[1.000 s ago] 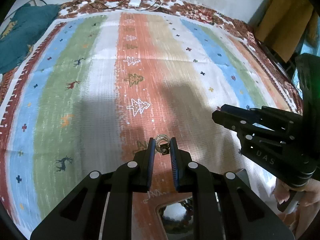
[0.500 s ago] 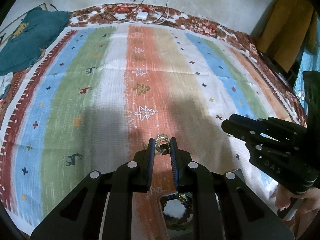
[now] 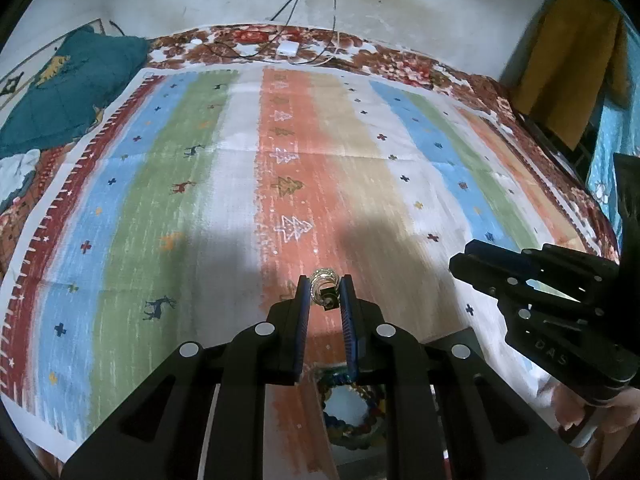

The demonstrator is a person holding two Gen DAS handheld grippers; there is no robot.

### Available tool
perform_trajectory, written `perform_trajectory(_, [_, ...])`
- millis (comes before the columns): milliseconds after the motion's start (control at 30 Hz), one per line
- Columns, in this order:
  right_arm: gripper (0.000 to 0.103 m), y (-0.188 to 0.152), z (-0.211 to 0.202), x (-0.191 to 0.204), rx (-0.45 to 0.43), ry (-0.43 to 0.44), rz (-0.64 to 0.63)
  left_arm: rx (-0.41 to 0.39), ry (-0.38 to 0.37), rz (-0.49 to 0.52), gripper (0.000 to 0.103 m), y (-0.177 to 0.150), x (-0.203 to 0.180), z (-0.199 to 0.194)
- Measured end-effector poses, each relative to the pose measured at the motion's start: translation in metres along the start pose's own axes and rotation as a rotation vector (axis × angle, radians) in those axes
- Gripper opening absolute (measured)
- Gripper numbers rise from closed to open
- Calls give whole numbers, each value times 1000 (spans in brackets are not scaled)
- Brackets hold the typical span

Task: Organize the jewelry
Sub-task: 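Carry the gold earring and gold ring over the tin box, then open both tools above the tin box to drop the earring and ring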

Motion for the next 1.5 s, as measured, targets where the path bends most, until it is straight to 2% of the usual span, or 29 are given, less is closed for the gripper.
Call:
perform_trajectory(167, [20, -7, -8, 5, -15, 12, -3, -49, -35, 8, 15, -3, -7, -13])
perform_trajectory(333, [20, -13, -15, 7, -21, 24, -5, -85, -25, 31, 15, -9, -12, -23])
perform_trajectory(600, [20, -23, -28, 15, -49, 66, -11, -89, -34, 56, 15, -22, -19, -31])
perform_trajectory(767, [20, -31, -33, 18, -54, 87, -14, -102, -11, 69, 15, -30, -22, -37])
perform_trajectory(1067, [20, -42, -36, 25, -41, 140, -6, -51, -4, 88, 15, -46, -28, -30])
perform_trajectory(1100, [21, -43, -37, 25, -41, 148, 0, -50, 1, 88, 17, -48, -28, -30])
perform_trajectory(1167, [21, -44, -38, 25, -43, 156, 3, -40, -4, 88, 31, -49, -28, -30])
perform_trajectory(1200, [22, -45, -39, 24, -42, 158, 4, -38, -4, 88, 33, -50, -28, -30])
perform_trajectory(1267, [31, -47, -40, 24, -44, 161, 10, -32, 7, 89, 36, -52, -27, -28])
perform_trajectory(1333, [34, -48, -42, 23, -48, 163, 12, -28, 11, 84, 40, -53, -25, -28])
perform_trajectory(1433, [47, -50, -45, 23, -63, 166, 16, -32, 15, 82, 48, -56, -24, -31])
perform_trajectory(1500, [50, -52, -49, 22, -72, 166, 18, -34, 17, 83, 54, -58, -24, -32])
Point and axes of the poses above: each gripper's, at about its wrist camera, not at the fingertips, and z roughly the way its jaws point, x to its left, y to its top, the point moved 5 cm from there along z, roughly the way its jaws point, and after that the axes turned 7 degrees about y, right-handed, at the moved point
